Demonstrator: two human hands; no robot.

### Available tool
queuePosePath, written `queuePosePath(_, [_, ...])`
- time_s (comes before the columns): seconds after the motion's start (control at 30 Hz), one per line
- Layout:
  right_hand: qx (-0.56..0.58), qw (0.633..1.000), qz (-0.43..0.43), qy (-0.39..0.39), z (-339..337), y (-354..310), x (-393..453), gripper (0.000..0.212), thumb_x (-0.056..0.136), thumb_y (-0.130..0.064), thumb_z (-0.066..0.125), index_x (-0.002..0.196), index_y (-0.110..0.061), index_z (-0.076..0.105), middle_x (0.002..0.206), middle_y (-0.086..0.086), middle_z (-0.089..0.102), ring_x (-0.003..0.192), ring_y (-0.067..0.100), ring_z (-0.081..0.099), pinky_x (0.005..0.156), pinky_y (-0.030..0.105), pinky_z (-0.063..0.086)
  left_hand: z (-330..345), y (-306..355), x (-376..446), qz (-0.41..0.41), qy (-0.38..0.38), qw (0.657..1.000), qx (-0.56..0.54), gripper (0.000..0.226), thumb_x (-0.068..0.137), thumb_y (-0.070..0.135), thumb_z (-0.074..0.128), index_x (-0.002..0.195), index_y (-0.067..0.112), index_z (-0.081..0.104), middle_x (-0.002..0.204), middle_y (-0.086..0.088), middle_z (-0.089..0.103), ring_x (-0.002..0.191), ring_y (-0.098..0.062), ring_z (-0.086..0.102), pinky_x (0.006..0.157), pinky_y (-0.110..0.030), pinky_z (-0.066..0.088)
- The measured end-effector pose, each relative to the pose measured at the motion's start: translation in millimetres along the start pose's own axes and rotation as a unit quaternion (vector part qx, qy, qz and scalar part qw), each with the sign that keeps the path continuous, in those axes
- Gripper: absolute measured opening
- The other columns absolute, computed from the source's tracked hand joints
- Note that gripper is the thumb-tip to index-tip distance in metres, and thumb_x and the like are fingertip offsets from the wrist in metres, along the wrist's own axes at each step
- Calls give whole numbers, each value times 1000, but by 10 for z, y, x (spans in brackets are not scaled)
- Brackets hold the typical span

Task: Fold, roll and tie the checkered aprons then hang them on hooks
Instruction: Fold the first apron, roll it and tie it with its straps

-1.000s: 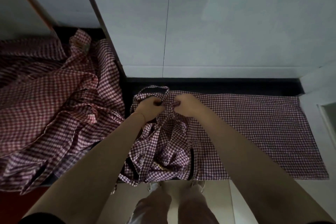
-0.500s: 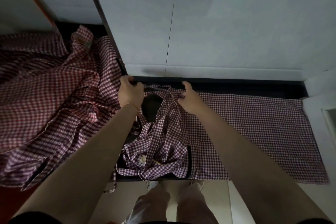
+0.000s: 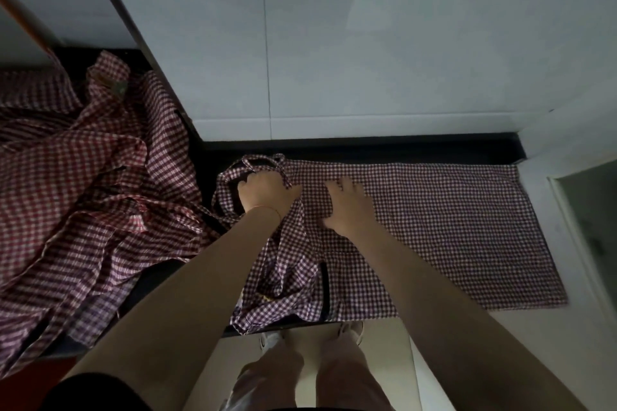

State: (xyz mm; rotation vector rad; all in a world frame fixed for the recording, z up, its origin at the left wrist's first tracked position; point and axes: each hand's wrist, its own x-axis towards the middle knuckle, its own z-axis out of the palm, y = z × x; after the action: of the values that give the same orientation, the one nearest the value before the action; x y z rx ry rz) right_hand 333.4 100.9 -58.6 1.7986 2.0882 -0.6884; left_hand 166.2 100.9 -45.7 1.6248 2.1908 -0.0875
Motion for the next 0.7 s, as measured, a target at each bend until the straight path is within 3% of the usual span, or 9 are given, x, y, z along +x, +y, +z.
queuePosePath(0.1, [3, 1000, 9, -2, 31, 58, -47, 92, 80, -48, 76, 152, -28, 23, 159, 12, 19, 144, 37, 23, 114, 59, 27, 51, 42, 80, 23, 22, 997, -73, 26, 92, 36, 55, 78, 14, 59, 93, -5, 66, 84, -21, 58, 69, -31, 42])
queuePosePath(0.2, [-4, 999, 32, -7, 35, 148, -70, 100, 79, -51, 76, 155, -30, 14, 162, 15, 11, 146, 40, 18, 115, 61, 24, 53, 86, 74, 38, 40, 974, -220, 16, 95, 19, 53, 82, 10, 54, 82, -3, 57, 72, -16, 53, 54, -26, 34])
queuePosePath(0.27, [-1, 998, 52, -22, 25, 218, -72, 106, 78, -54, 76, 156, -30, 8, 163, 17, 6, 147, 43, 13, 116, 63, 21, 70, 105, 78, 27, 40, 969, -241, 10, 98, 14, 45, 94, 8, 51, 86, -7, 58, 75, -20, 54, 56, -29, 34])
queuePosePath(0.4, [-5, 997, 66, -33, 3, 365, -90, 115, 74, -63, 75, 157, -27, 5, 164, 18, 2, 148, 47, 9, 115, 64, 17, 117, 155, 177, -35, 28, 975, -217, 25, 100, 8, 35, 120, -3, 47, 113, -21, 60, 98, -34, 59, 78, -40, 45])
queuePosePath(0.5, [-5, 998, 66, 9, -4, 439, -78, 94, 85, -63, 62, 156, -24, 14, 161, 17, 16, 145, 42, 22, 114, 59, 26, 132, 180, 237, -63, 40, 978, -193, 21, 99, 4, 34, 114, -2, 47, 110, -24, 62, 97, -39, 61, 76, -44, 48])
queuePosePath(0.63, [11, 984, 8, 177, -124, 536, 132, 43, 99, -31, 52, 138, -13, 46, 137, 9, 51, 123, 24, 48, 99, 40, 47, 183, 151, 292, -66, 46, 980, -181, 21, 95, 2, 36, 111, -3, 49, 103, -24, 63, 90, -37, 61, 66, -39, 43])
queuePosePath(0.7, [24, 981, -34, 190, -224, 536, 290, 35, 97, -18, 54, 132, -12, 52, 130, 7, 55, 114, 23, 51, 92, 37, 49, 196, 152, 288, -65, 54, 981, -174, 22, 93, -1, 38, 112, -3, 47, 100, -23, 63, 85, -36, 60, 62, -38, 41])
